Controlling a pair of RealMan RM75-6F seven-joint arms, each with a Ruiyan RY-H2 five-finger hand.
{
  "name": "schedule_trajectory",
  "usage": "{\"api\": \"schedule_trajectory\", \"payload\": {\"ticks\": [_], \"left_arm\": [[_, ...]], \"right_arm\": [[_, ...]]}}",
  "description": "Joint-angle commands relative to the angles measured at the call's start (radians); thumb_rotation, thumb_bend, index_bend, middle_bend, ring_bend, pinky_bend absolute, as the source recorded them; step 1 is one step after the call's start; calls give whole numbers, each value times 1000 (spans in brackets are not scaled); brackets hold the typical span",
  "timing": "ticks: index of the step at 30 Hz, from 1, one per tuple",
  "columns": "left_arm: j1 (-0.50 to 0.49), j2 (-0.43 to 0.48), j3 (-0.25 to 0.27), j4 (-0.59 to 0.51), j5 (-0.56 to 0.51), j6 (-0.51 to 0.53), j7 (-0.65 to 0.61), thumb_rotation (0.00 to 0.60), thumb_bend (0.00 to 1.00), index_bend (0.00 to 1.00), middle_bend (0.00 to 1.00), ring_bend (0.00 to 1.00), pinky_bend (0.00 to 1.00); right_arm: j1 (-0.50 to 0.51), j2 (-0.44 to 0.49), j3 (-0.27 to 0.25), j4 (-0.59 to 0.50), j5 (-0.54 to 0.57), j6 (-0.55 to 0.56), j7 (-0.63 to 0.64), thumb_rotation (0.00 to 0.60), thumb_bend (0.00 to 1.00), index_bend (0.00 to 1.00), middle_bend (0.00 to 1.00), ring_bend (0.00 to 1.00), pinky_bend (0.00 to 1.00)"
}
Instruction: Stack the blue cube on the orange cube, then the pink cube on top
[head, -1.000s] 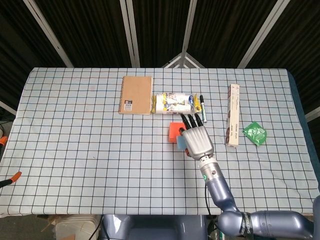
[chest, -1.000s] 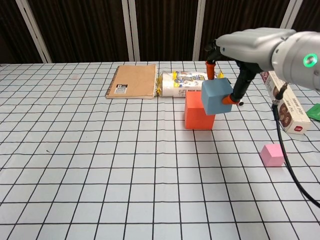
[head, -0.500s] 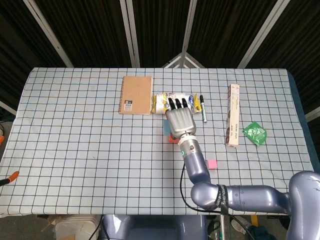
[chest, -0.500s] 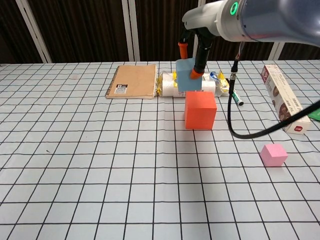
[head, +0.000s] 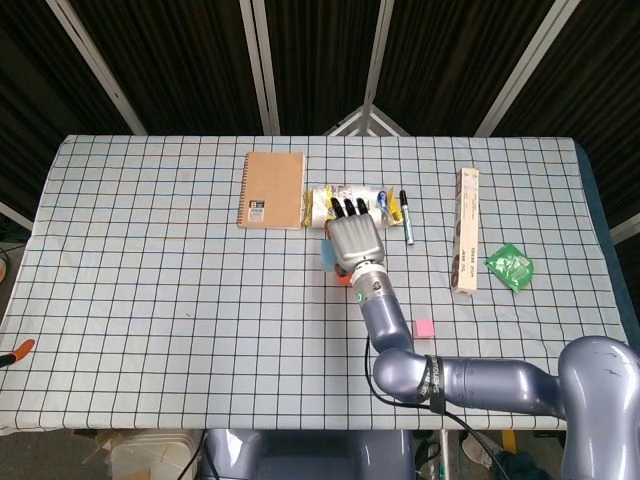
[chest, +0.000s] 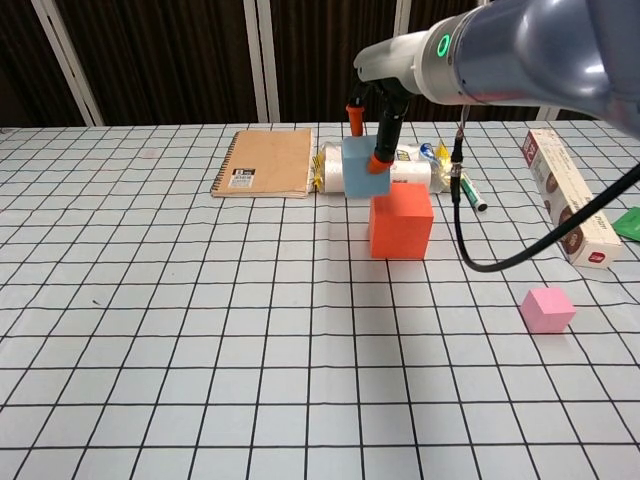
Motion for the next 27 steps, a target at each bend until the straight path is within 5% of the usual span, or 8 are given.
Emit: {"api": "schedule_trajectory", "payload": {"ticks": [1, 27], "left_arm": [[1, 0, 2, -2, 3, 2, 2, 600, 124, 70, 0, 0, 0], [5, -5, -5, -8, -19, 8, 23, 600, 125, 70, 0, 0, 0]], "right_arm": [[0, 2, -19, 19, -5, -18, 28, 600, 281, 436, 0, 0, 0], [10, 46, -107, 52, -41, -73, 151, 600, 280, 437, 0, 0, 0]]}}
